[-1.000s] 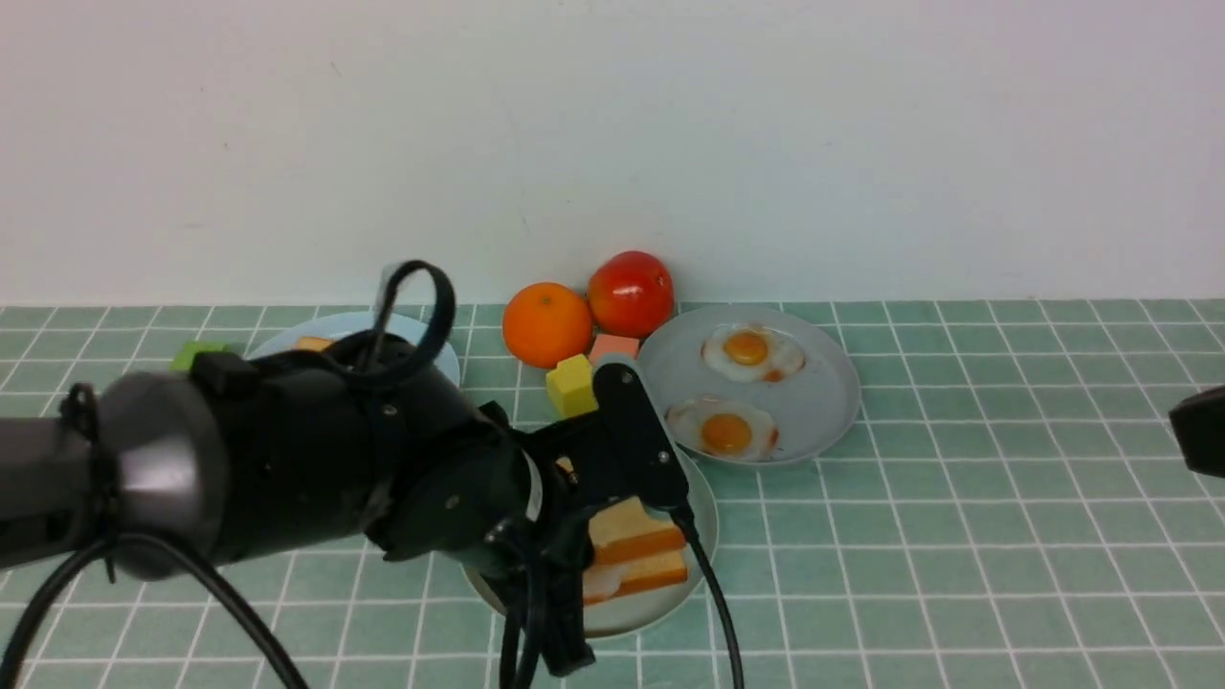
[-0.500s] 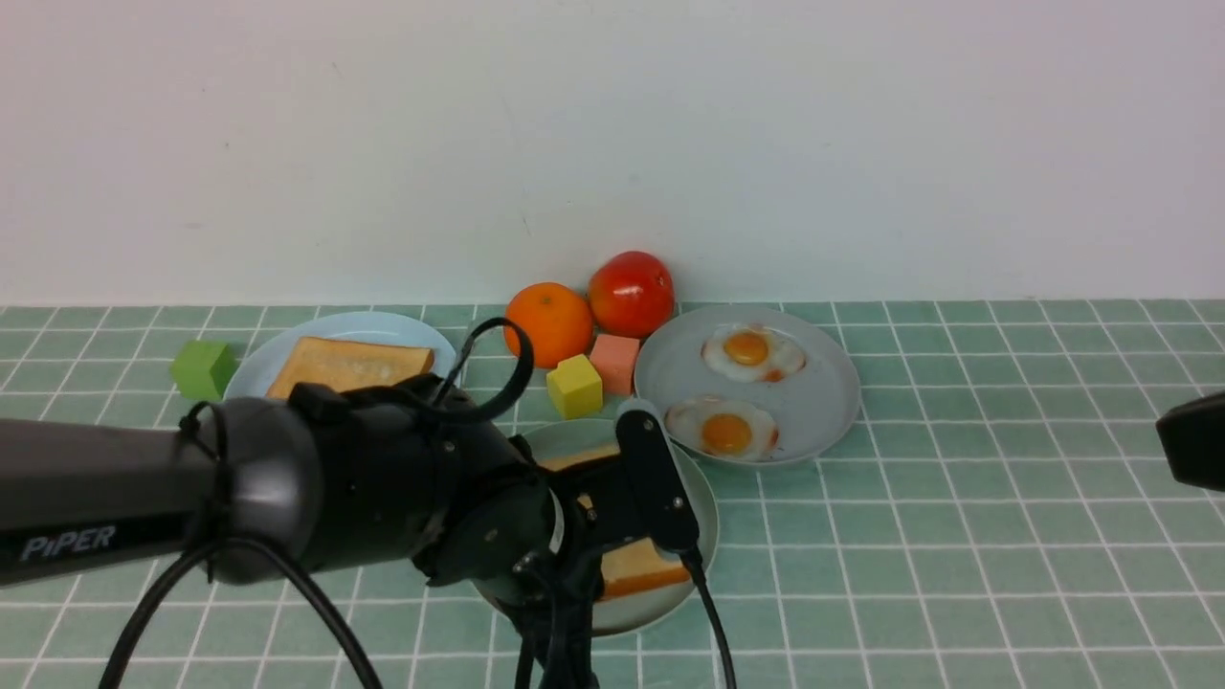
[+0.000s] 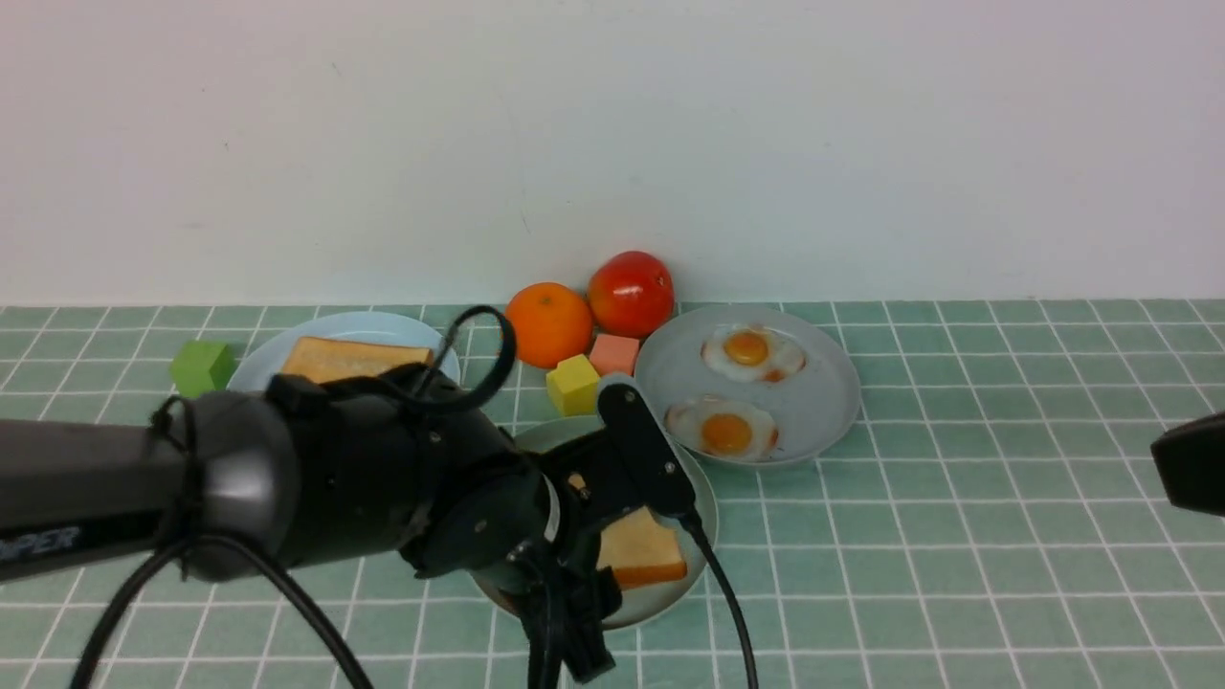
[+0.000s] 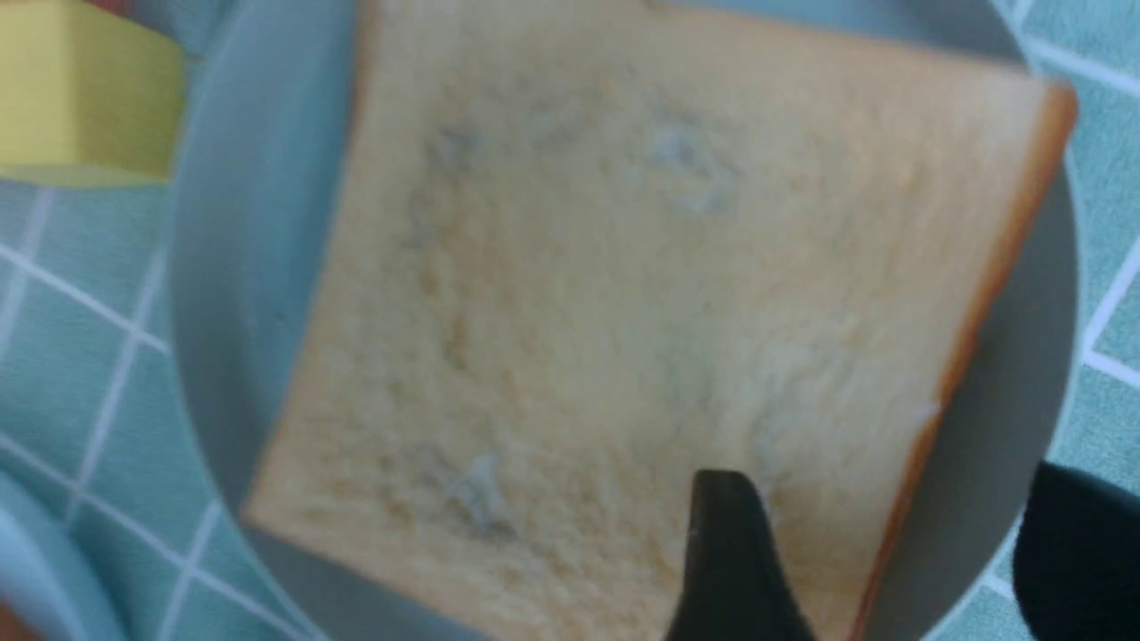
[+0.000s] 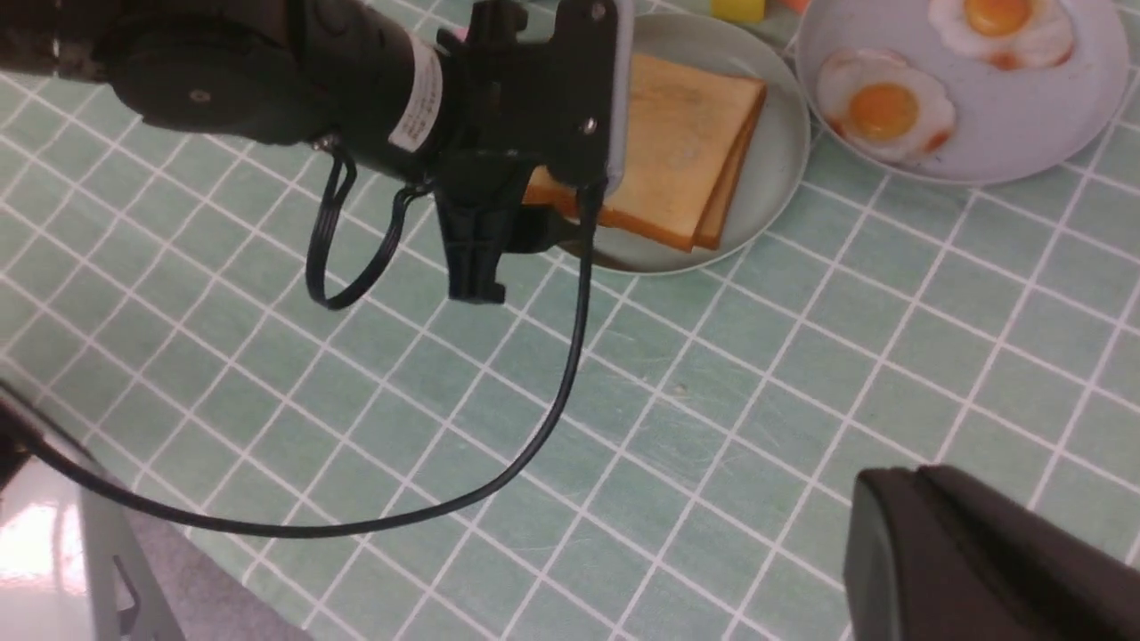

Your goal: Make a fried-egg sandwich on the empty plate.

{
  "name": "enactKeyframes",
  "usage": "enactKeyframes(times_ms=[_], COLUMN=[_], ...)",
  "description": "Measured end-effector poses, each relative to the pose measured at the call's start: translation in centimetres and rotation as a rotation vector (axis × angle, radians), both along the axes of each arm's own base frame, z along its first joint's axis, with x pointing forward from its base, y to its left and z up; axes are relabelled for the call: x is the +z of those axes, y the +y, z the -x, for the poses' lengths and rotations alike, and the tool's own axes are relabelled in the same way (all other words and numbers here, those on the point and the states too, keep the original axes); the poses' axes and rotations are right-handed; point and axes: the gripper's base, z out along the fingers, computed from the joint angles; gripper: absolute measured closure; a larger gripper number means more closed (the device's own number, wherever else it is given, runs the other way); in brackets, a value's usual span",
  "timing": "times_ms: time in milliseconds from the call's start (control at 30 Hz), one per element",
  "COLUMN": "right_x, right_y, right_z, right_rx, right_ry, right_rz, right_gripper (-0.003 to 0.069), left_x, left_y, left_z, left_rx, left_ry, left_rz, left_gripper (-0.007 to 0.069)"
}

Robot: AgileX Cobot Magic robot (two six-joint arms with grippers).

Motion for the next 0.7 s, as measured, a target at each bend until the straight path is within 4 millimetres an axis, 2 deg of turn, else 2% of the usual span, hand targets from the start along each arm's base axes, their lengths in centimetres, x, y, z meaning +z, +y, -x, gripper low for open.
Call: enactKeyframes(times_ms=[267, 367, 400, 433, 533, 600, 633, 700], right_x=[-0.1, -0.1, -0.1, -0.1, -0.1, 0.1, 0.2, 0.4], right_y=[0.0, -0.1, -0.1, -0.1, -0.5, -1.2, -1.7, -2.5], right_z=[0.0, 0.1, 0.1, 0.1, 0.5, 1.2, 1.6, 2.3], right_rx=[0.001, 0.001, 0.001, 0.002, -0.004, -0.028, -0.046, -0.083], right_ry=[0.007, 0.009, 0.01, 0.014, 0.011, -0.001, -0.01, -0.024], right_rz=[0.004, 0.009, 0.01, 0.014, 0.024, 0.034, 0.041, 0.053], right_gripper=[0.062, 0.0617, 0.0617, 0.0616, 0.0616, 0.0616, 0.0616, 0.0616], left_x=[3.7, 6.4, 6.6, 8.6, 12.3, 15.2, 15.8, 16.8], left_y=[0.7, 1.4, 1.5, 2.1, 3.8, 6.1, 7.0, 9.0], left_z=[0.9, 2.0, 2.2, 3.1, 5.5, 8.4, 9.5, 12.0], left_rx=[0.019, 0.061, 0.068, 0.103, 0.18, 0.208, 0.213, 0.216], left_ry=[-0.057, -0.057, -0.054, -0.057, -0.049, -0.083, -0.094, -0.131], left_rz=[0.079, 0.157, 0.163, 0.231, 0.382, 0.51, 0.548, 0.633], left_gripper=[0.0156, 0.0162, 0.0165, 0.0192, 0.0324, 0.0483, 0.0557, 0.0629])
